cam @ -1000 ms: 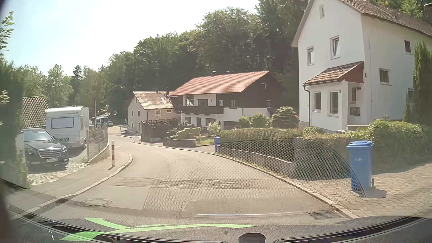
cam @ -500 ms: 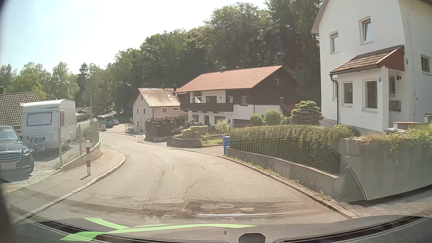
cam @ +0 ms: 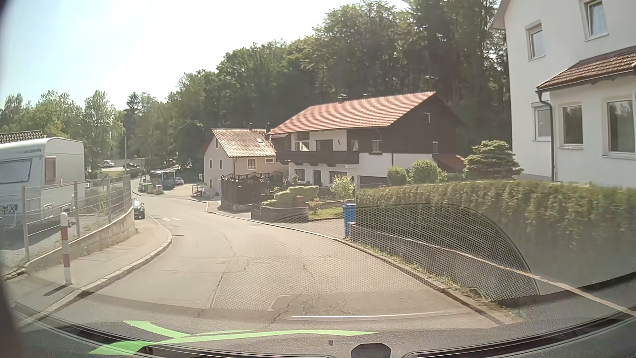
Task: Follow the waypoints while adhering to traffic rules and regulations
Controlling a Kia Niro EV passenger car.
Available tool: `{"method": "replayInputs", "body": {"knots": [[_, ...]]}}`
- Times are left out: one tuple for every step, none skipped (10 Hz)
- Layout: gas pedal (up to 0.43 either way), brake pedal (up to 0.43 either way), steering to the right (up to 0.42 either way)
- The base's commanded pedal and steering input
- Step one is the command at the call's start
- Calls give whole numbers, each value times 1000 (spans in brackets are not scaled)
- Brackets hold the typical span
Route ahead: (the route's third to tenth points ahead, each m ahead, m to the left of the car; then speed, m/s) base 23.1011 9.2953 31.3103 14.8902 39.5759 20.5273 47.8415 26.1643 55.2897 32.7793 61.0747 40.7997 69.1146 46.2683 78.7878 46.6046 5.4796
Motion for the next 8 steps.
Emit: {"method": "replayInputs", "body": {"knots": [[0,183,-81],[0,201,-88],[0,195,-97],[0,189,-101],[0,195,-99],[0,183,-94],[0,177,-93],[0,183,-92]]}}
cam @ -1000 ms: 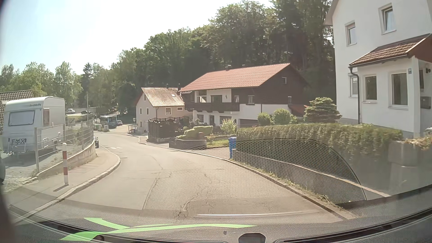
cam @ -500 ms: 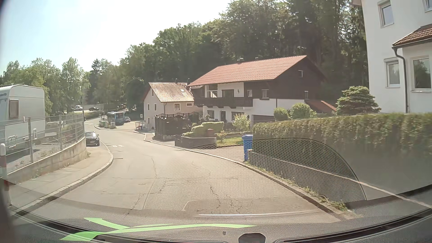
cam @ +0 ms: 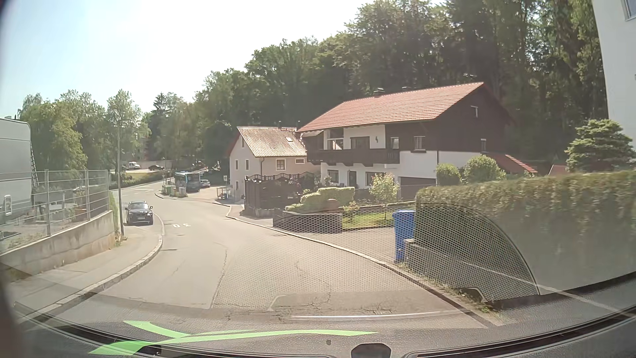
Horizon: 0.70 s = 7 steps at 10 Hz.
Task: Follow the waypoints while adhering to traffic rules and regulations
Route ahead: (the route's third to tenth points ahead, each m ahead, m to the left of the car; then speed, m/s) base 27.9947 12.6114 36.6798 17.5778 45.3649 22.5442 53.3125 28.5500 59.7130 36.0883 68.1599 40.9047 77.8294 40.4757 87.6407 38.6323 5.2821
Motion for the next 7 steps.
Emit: {"method": "replayInputs", "body": {"knots": [[0,177,-92],[0,171,-91],[0,165,-93],[0,159,-98],[0,159,-103],[0,159,-105],[0,152,-106]]}}
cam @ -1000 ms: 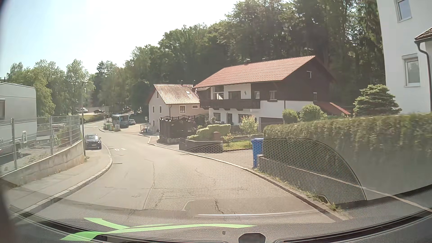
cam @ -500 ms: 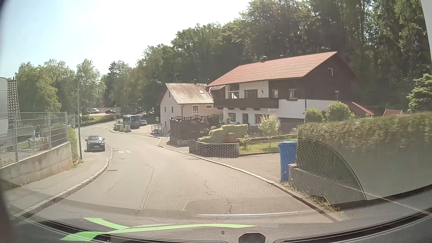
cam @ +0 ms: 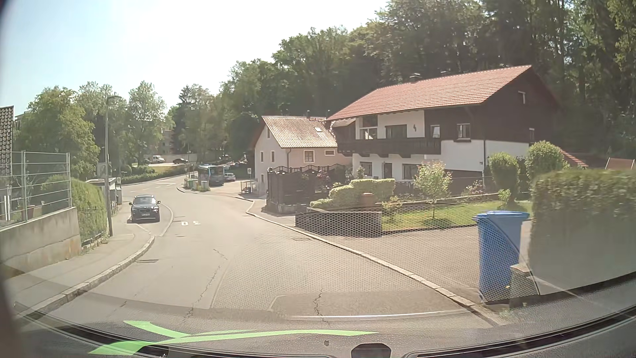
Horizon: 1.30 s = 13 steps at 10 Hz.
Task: Follow the waypoints while adhering to traffic rules and regulations
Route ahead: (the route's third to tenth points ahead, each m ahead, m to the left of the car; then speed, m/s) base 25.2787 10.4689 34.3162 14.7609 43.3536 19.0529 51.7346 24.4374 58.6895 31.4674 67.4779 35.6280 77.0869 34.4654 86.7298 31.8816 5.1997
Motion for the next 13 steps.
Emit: {"method": "replayInputs", "body": {"knots": [[0,152,-105],[0,152,-106],[0,146,-106],[0,146,-106],[0,146,-106],[0,146,-106],[0,146,-106],[0,146,-106],[0,146,-106],[0,140,-106],[0,140,-105],[0,140,-106],[0,140,-105]]}}
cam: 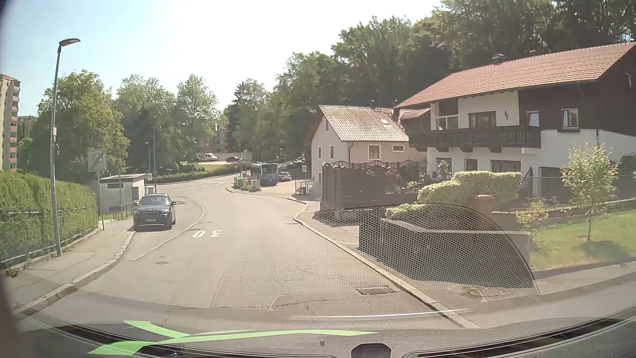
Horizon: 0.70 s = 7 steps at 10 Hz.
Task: Follow the waypoints while adhering to traffic rules and regulations
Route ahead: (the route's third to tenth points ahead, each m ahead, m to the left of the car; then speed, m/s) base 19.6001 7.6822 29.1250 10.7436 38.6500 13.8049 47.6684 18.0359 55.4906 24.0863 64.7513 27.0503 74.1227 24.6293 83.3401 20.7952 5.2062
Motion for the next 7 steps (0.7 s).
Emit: {"method": "replayInputs", "body": {"knots": [[0,140,-105],[0,140,-105],[0,140,-105],[0,140,-105],[0,140,-104],[0,140,-104],[0,140,-104]]}}
